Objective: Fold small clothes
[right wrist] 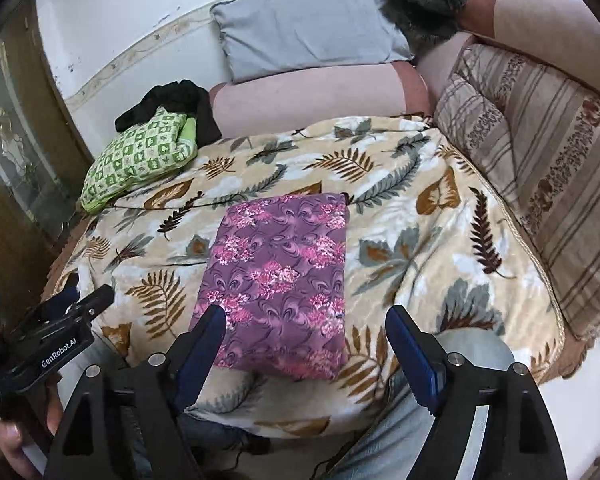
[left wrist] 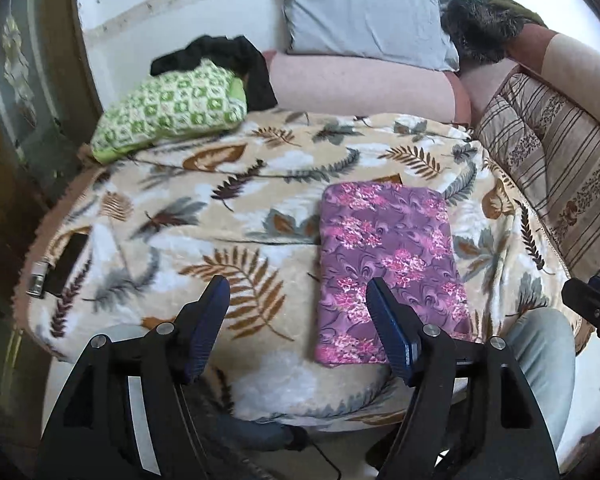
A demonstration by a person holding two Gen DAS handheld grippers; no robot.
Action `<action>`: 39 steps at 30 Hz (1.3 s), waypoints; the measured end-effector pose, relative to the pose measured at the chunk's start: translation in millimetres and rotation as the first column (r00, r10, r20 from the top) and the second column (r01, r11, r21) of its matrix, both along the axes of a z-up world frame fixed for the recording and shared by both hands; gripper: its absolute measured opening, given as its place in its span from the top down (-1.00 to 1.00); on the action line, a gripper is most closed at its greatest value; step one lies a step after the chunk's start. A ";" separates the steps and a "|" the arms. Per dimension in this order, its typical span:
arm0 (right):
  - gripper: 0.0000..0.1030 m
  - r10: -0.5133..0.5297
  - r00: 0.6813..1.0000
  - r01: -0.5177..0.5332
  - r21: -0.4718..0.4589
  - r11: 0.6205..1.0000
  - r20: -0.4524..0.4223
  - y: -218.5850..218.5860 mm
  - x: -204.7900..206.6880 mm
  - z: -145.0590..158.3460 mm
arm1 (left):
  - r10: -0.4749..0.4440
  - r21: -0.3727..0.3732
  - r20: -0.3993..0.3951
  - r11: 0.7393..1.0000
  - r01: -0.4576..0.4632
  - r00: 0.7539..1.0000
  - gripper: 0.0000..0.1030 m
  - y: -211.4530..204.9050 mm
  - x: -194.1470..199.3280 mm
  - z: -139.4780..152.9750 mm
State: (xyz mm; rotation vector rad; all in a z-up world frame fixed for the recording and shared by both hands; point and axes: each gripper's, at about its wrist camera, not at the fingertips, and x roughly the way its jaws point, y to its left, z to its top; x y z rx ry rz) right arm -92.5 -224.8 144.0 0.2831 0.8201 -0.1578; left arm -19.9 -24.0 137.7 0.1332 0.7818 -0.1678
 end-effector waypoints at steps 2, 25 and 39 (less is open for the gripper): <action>-0.55 0.003 1.000 -0.003 0.005 1.000 0.001 3.1 -4.7 5.6 | 0.020 -0.018 -0.004 1.000 -0.020 1.000 -0.38 3.6 -7.9 9.0; -0.55 0.032 0.999 -0.029 -0.068 0.997 0.040 29.4 -20.0 35.7 | -0.004 -0.036 0.002 0.999 0.004 1.000 -0.38 4.0 -30.9 37.0; -0.55 0.046 0.998 -0.042 -0.085 0.995 0.041 30.5 -19.5 38.4 | 0.010 -0.047 -0.005 0.999 -0.010 1.000 -0.38 4.8 -32.9 37.2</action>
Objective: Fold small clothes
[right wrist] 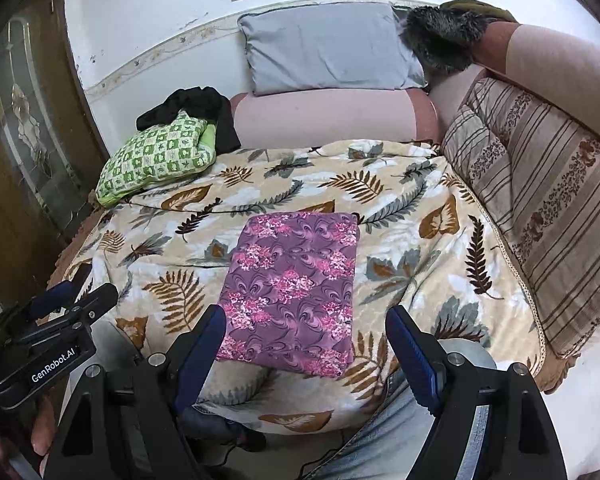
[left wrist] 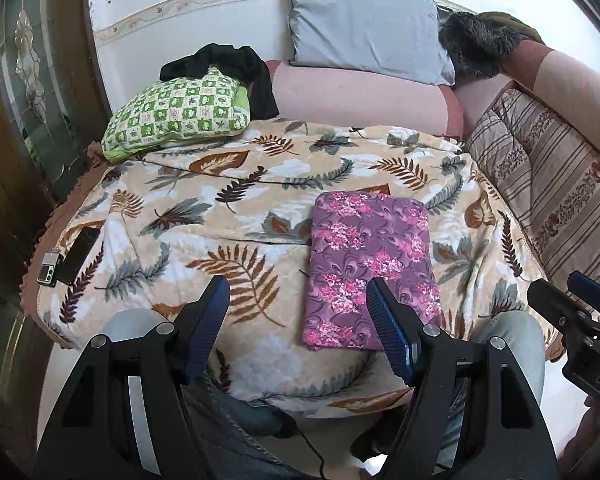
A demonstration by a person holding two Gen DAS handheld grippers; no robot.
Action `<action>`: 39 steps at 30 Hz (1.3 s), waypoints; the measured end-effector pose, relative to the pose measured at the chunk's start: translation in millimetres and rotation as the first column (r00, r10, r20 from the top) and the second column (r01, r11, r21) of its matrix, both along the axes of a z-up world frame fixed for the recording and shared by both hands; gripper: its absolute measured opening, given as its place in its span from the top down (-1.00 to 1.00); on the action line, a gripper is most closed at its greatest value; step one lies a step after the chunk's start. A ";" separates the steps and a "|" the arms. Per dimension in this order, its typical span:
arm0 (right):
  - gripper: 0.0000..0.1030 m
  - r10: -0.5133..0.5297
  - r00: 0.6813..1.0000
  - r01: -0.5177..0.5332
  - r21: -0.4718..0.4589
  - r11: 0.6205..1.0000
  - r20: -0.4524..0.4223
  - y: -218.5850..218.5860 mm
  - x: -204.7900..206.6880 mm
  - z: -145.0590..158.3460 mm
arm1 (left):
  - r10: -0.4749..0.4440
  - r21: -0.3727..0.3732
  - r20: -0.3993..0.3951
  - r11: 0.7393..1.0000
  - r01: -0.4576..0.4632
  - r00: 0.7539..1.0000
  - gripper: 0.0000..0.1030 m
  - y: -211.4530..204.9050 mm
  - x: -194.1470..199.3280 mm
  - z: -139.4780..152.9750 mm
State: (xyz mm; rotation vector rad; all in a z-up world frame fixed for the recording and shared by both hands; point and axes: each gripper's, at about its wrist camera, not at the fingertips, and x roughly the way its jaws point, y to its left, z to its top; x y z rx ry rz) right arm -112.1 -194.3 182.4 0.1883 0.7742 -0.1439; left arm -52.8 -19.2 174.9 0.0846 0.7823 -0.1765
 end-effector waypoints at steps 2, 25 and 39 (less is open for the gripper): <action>-0.55 0.005 1.000 -0.005 -0.003 1.000 0.001 -0.8 0.8 0.3 | -0.003 -0.002 -0.004 1.000 0.003 1.000 -0.38 3.1 1.6 -0.1; -0.55 0.002 1.000 -0.002 -0.023 1.000 -0.001 -1.6 1.3 0.8 | -0.039 -0.006 -0.008 0.999 0.039 0.999 -0.38 5.2 3.2 3.0; -0.55 0.002 1.000 -0.002 -0.026 1.000 -0.002 -0.8 1.7 -0.1 | -0.046 0.000 -0.009 0.999 0.046 0.999 -0.38 5.6 4.6 3.2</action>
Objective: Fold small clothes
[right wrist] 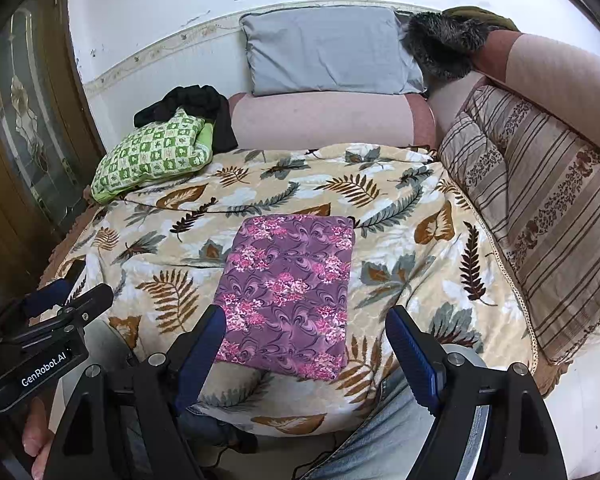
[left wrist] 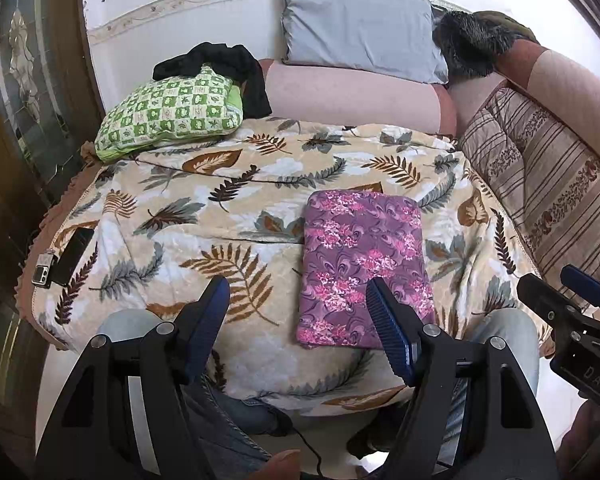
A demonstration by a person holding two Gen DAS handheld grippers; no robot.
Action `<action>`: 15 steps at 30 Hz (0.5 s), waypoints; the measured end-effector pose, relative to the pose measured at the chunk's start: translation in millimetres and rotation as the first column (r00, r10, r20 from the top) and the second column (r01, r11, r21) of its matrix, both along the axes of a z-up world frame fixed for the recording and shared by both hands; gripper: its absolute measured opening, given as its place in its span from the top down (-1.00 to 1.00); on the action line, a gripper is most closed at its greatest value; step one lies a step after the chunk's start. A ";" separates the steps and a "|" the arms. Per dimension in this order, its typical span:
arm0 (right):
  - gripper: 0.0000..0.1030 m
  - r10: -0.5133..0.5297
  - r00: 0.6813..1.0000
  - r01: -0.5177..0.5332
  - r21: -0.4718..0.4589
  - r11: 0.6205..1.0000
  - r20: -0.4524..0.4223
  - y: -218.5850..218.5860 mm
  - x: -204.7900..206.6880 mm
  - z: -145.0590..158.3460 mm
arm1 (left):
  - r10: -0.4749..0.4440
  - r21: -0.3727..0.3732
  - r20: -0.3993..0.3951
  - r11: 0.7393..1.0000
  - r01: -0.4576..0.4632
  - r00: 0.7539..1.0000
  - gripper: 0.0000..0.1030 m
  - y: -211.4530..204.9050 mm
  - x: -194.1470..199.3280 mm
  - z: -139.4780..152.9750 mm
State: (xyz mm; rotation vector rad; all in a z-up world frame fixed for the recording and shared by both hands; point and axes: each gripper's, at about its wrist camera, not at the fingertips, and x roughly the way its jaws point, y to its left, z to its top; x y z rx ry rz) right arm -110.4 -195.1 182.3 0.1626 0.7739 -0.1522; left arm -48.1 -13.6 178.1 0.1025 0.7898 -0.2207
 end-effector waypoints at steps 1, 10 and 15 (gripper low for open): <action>-0.55 0.001 1.000 -0.001 0.000 1.000 0.002 0.0 -0.1 0.1 | 0.001 -0.001 -0.001 1.000 -0.001 1.000 -0.38 -0.2 0.6 -0.6; -0.55 -0.002 1.000 0.002 -0.001 1.000 0.000 1.5 0.4 0.3 | 0.004 0.000 -0.002 1.000 -0.004 1.000 -0.38 -2.2 -1.1 -0.3; -0.55 0.001 1.000 -0.001 -0.001 1.000 -0.001 0.3 0.8 0.3 | -0.004 0.001 -0.004 1.000 0.004 1.000 -0.38 -2.5 -0.9 -1.0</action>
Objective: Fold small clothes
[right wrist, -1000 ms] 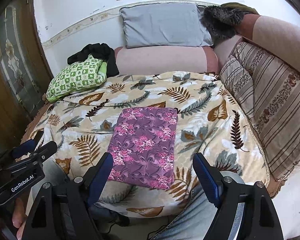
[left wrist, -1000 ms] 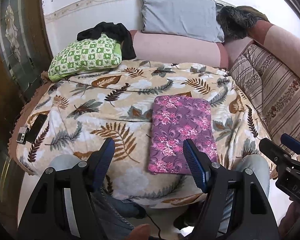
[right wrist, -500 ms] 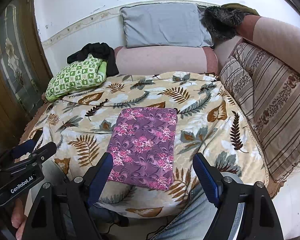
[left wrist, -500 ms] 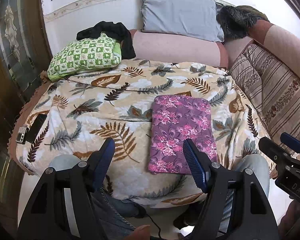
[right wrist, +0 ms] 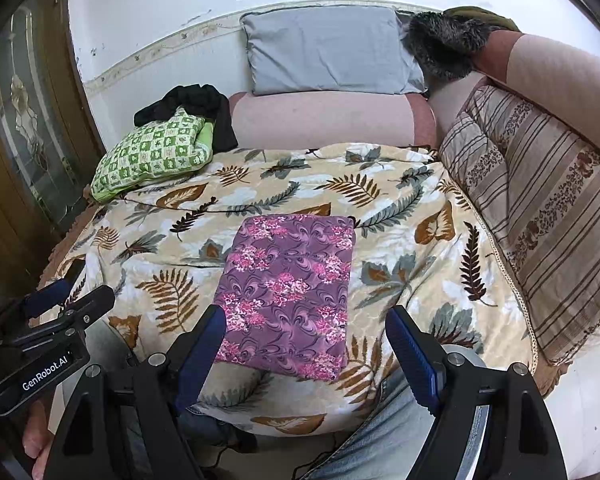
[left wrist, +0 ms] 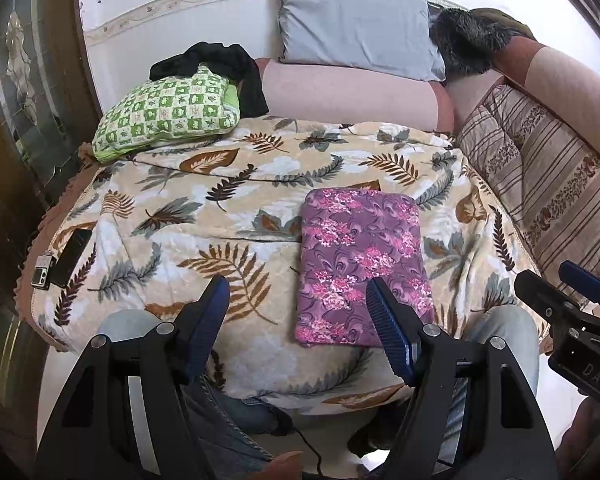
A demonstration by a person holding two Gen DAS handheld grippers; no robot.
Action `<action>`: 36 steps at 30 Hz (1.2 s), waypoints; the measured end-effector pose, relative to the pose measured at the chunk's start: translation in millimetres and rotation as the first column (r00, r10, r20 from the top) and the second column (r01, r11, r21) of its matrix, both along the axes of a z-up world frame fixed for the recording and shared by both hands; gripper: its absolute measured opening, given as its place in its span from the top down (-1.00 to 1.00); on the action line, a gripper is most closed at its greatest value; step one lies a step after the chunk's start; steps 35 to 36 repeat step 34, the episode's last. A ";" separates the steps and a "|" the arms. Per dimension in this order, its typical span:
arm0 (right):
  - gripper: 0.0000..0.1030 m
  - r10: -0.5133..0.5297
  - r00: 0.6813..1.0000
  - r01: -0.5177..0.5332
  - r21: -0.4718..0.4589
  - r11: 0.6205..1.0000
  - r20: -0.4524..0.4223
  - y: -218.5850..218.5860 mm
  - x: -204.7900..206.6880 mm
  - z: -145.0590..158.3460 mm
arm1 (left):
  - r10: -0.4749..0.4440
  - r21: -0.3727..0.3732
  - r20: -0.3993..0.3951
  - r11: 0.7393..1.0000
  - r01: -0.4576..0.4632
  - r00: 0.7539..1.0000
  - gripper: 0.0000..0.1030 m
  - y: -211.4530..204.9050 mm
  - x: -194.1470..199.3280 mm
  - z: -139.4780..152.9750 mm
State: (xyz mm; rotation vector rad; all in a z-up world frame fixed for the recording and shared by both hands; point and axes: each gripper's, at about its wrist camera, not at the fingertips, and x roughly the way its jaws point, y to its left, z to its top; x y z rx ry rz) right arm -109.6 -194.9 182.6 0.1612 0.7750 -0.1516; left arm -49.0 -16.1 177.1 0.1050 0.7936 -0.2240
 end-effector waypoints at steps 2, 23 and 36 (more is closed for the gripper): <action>-0.55 -0.001 1.000 0.001 -0.001 1.000 0.001 0.1 0.0 0.1 | 0.002 0.000 0.000 1.000 -0.002 1.000 -0.38 -0.8 -0.9 0.2; -0.55 0.004 1.000 -0.004 0.001 1.000 -0.001 -1.6 1.1 -1.1 | 0.006 0.000 -0.004 1.000 -0.006 1.000 -0.38 -0.7 -2.2 -1.5; -0.55 0.027 1.000 -0.027 0.039 0.999 -0.001 -11.0 14.3 -14.0 | 0.004 -0.017 -0.007 1.000 -0.004 1.000 -0.38 13.6 11.4 -11.4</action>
